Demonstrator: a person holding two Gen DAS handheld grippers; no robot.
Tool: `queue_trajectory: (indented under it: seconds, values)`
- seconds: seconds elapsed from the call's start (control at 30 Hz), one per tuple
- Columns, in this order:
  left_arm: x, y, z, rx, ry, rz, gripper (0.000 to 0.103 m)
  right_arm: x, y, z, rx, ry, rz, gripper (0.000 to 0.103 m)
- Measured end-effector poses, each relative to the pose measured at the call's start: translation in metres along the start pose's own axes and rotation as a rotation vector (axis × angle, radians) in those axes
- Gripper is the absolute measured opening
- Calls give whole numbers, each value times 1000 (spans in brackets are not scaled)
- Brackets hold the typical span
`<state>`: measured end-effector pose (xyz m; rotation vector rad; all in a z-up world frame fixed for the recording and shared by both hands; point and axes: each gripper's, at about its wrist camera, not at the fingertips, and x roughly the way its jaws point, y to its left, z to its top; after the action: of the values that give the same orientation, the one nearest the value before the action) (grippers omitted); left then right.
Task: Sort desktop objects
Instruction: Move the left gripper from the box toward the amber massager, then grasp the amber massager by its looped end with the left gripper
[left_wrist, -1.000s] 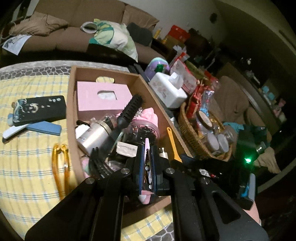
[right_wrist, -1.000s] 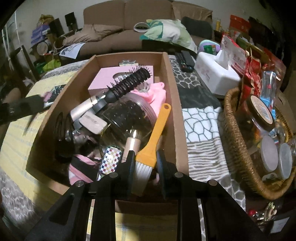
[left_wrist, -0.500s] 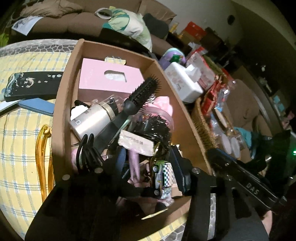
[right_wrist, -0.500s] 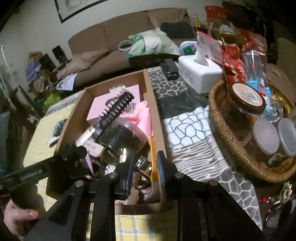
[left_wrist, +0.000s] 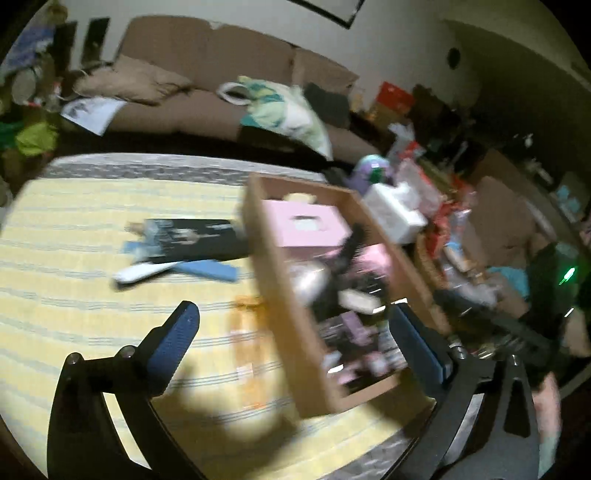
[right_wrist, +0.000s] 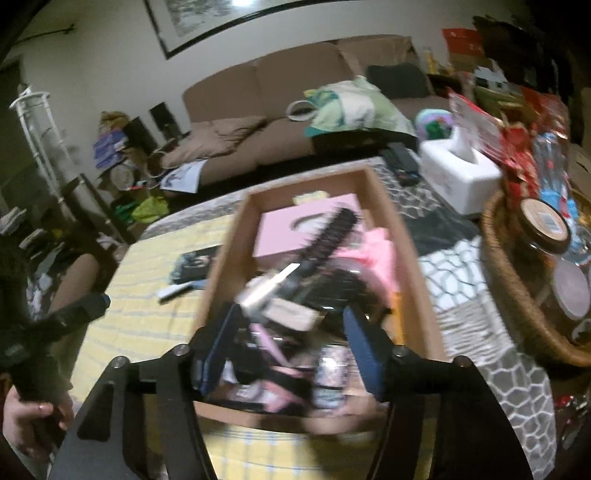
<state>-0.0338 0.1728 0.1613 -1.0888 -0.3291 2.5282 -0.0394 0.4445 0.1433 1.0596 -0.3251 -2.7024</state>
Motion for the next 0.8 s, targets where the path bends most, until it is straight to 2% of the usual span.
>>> queue_trajectory:
  seconds: [0.13, 0.23, 0.47, 0.6, 0.7, 0.8]
  values:
    - [1, 35, -23, -18, 45, 63, 103, 5, 31, 2, -16, -5, 48, 67]
    - [15, 43, -44, -12, 82, 88, 103, 7, 53, 3, -24, -13, 82, 68]
    - [62, 17, -81, 158, 140, 151, 102, 13, 81, 5, -5, -20, 126, 70]
    - [81, 8, -90, 215, 157, 167, 96, 21, 81, 6, 7, -4, 127, 70]
    - [91, 8, -92, 240, 167, 182, 85, 26, 78, 5, 16, 11, 129, 70]
    - [104, 11, -95, 255, 186, 201, 81, 27, 76, 4, 14, 14, 123, 70]
